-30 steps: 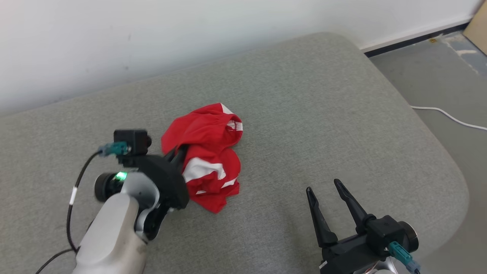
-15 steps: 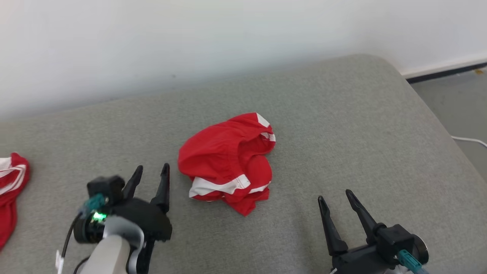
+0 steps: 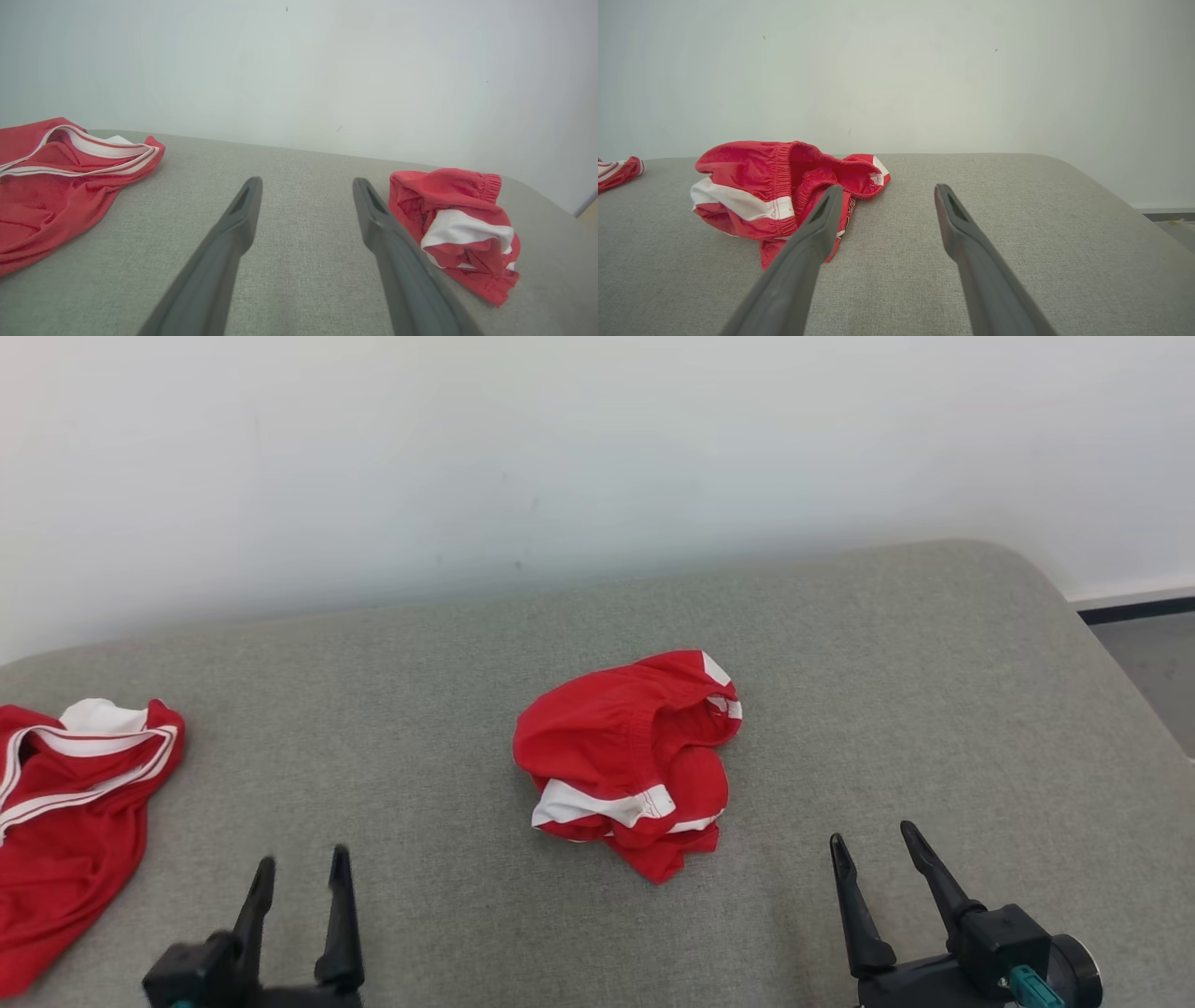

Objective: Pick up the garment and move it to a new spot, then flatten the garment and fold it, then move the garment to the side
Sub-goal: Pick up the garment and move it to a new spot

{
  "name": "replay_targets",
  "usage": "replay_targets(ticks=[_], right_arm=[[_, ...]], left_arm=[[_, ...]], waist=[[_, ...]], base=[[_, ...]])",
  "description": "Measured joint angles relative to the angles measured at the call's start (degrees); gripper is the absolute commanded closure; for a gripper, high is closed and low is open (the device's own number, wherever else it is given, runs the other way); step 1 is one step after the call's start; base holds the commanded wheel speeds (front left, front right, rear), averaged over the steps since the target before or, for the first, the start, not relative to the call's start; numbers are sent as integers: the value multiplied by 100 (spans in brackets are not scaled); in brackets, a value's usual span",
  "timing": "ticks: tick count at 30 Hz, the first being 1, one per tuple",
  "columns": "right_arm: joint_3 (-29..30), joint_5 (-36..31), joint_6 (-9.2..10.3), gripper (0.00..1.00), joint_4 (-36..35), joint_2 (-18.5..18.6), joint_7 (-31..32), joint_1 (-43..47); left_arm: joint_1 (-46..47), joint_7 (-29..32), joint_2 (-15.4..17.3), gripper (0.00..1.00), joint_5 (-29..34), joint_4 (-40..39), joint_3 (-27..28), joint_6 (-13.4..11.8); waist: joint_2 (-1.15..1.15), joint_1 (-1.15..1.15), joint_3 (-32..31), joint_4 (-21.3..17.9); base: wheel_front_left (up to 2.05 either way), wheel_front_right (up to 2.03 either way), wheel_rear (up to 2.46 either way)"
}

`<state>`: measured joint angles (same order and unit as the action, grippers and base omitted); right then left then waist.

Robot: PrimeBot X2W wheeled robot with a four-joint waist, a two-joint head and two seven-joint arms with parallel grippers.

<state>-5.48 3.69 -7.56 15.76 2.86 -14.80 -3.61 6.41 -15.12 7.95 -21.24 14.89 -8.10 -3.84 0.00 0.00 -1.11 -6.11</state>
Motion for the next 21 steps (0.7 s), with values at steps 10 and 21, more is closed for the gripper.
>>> replay_targets(ticks=[10,21], right_arm=[[136,-135,0,0,63,0,24,125],[263,-162,0,0,179,0,18,241]], left_arm=[[-1065,0,-59,0,492,-667,404,-18],[-1500,0,-148,0,700,-927,693,-35]], waist=[[0,0,-171,216],[0,0,-220,370]], base=[[0,0,0],[0,0,0]])
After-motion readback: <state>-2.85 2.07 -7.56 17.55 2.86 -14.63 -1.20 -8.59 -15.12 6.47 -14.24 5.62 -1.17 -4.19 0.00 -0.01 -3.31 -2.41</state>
